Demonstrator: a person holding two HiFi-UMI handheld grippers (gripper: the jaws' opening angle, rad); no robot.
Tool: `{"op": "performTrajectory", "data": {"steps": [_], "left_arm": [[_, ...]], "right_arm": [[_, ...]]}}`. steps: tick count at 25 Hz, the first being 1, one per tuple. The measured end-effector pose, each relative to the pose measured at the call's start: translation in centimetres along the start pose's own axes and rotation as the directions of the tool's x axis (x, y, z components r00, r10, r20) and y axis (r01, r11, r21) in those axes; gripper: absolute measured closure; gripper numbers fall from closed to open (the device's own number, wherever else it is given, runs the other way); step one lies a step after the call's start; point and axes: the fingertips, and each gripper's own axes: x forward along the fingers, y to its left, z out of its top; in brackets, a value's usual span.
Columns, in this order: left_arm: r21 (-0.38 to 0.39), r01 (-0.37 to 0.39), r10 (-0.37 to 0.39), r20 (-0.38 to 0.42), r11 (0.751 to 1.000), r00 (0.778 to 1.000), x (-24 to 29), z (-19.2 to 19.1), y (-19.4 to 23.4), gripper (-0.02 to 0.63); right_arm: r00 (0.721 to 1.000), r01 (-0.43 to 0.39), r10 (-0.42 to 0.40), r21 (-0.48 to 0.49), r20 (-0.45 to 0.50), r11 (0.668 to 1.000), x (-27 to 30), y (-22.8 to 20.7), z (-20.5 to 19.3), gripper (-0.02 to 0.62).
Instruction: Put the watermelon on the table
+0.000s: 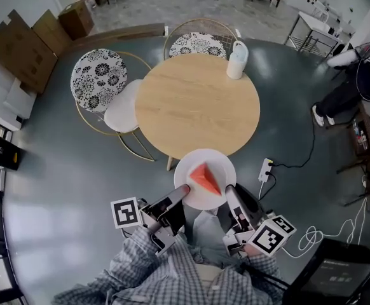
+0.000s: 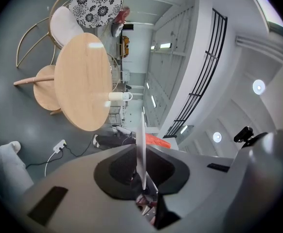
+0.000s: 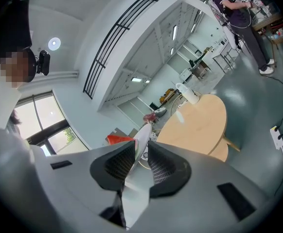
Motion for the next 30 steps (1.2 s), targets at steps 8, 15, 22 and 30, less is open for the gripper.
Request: {"op": "performTrajectory", "data": {"steps": [8, 15, 22, 30], "left_arm": [[0.013, 0.001, -0.002, 0.049, 1.000, 0.999, 5.6, 0.5, -0.7, 0.565], [0.022, 0.001, -0.003, 0.063, 1.000, 0.998, 9.8, 0.1, -0.3, 0.565], [0.023, -0.008, 0.006, 0.066, 1.000, 0.998, 14.0, 0.6, 1.3, 0.565], [-0.002, -0.035, 0.035, 0.068, 0.999, 0.997, 14.3, 1.4, 1.5, 0.565]], "right_arm": [[0.998, -0.041, 0.041, 0.004, -0.041, 0.999, 0.8, -2.8, 5.3, 0.509], [0.997, -0.047, 0.046, -0.011, -0.054, 0.999, 0.5, -5.5, 8.7, 0.509], [0.997, -0.047, 0.047, -0.001, -0.067, 0.999, 1.2, -9.2, 11.3, 0.509], [0.996, -0.041, 0.043, 0.027, -0.077, 0.999, 2.1, -9.6, 11.3, 0.509]]}}
